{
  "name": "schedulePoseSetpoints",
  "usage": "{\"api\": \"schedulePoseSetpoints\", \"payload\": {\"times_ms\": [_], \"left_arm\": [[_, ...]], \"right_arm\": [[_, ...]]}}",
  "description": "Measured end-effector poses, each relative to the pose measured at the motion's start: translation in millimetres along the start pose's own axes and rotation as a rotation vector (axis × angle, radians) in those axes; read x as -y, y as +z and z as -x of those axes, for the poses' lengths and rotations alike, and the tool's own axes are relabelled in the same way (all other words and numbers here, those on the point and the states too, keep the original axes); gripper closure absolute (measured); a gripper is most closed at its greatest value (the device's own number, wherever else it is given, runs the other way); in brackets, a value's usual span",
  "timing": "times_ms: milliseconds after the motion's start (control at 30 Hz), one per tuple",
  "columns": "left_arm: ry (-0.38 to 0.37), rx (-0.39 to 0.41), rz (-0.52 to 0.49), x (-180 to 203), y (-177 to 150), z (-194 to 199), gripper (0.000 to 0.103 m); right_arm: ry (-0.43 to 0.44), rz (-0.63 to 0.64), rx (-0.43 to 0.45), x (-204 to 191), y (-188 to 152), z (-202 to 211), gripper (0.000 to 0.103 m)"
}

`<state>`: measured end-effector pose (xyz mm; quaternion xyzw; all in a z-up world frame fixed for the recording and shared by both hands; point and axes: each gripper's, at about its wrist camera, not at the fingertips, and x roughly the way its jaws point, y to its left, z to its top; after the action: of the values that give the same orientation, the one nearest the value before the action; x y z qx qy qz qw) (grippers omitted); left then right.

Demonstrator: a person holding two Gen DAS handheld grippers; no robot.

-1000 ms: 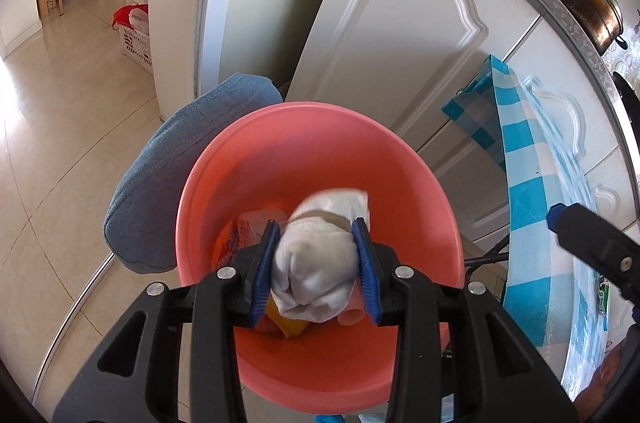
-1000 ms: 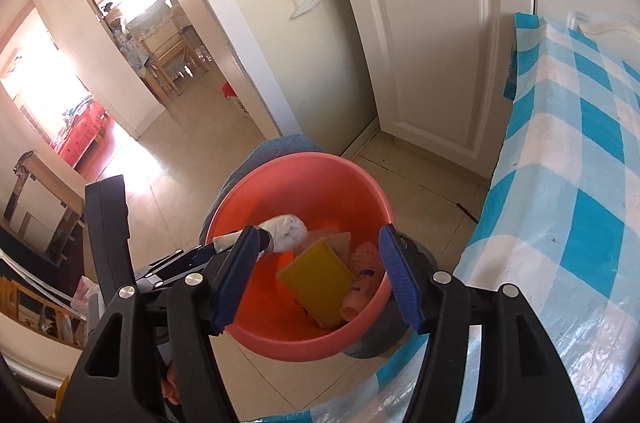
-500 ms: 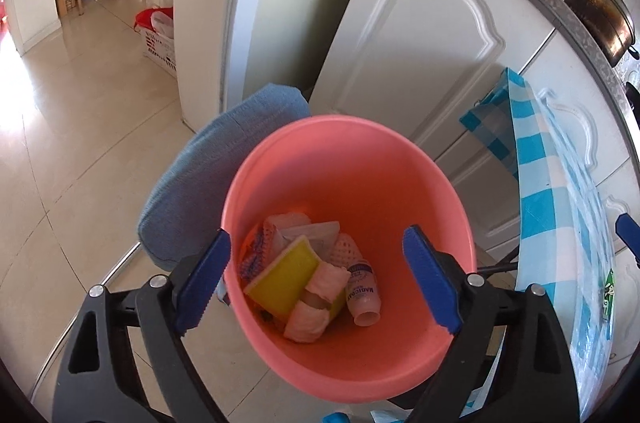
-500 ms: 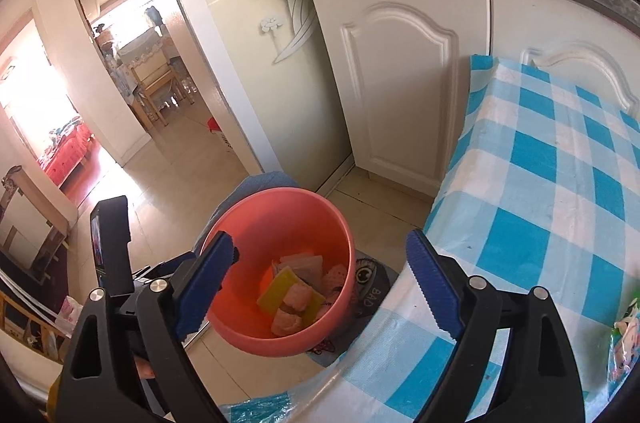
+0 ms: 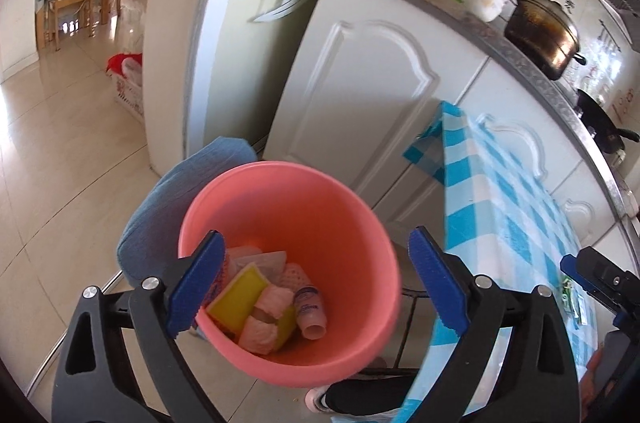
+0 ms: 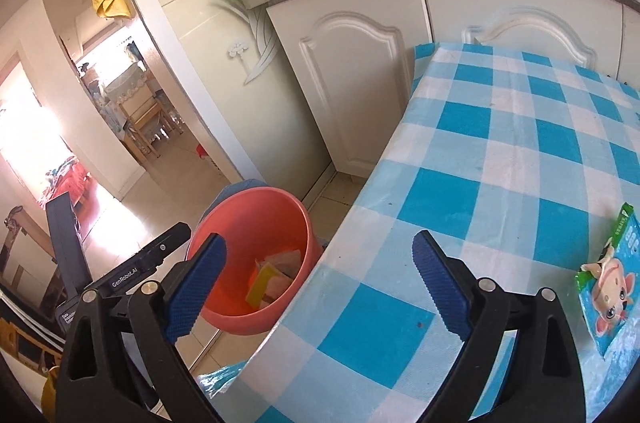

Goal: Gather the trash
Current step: 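Move both open tools back over the table toward the wipe packet and foil tray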

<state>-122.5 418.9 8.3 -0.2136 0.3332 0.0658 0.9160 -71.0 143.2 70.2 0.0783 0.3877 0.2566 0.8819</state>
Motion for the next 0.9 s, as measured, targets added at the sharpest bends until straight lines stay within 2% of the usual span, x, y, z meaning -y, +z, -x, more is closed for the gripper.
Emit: {"api": "schedulePoseSetpoints", "payload": {"times_ms": [267,400,533,733,900], "left_arm": [[-0.1,0.026,-0.091,48,-7,17,0.009],[-0.14,0.024,-0.142,73,-12,22,0.009],[-0.142,0.003,-0.19,95,-20,24,0.009],[-0.151,-0.044,-0.18,111,-27,23,0.009],[-0.153,-0.066,-0.236,134,-35,23,0.009]], "right_arm": [[0.014,-0.024,0.179,26,-5,44,0.008],[-0.013,-0.017,0.256,33,-5,64,0.006],[-0.01,-0.048,0.261,44,-6,74,0.005],[-0.012,-0.08,0.28,64,-15,92,0.005],[-0.005,-0.125,0.302,86,-25,103,0.005]]}}
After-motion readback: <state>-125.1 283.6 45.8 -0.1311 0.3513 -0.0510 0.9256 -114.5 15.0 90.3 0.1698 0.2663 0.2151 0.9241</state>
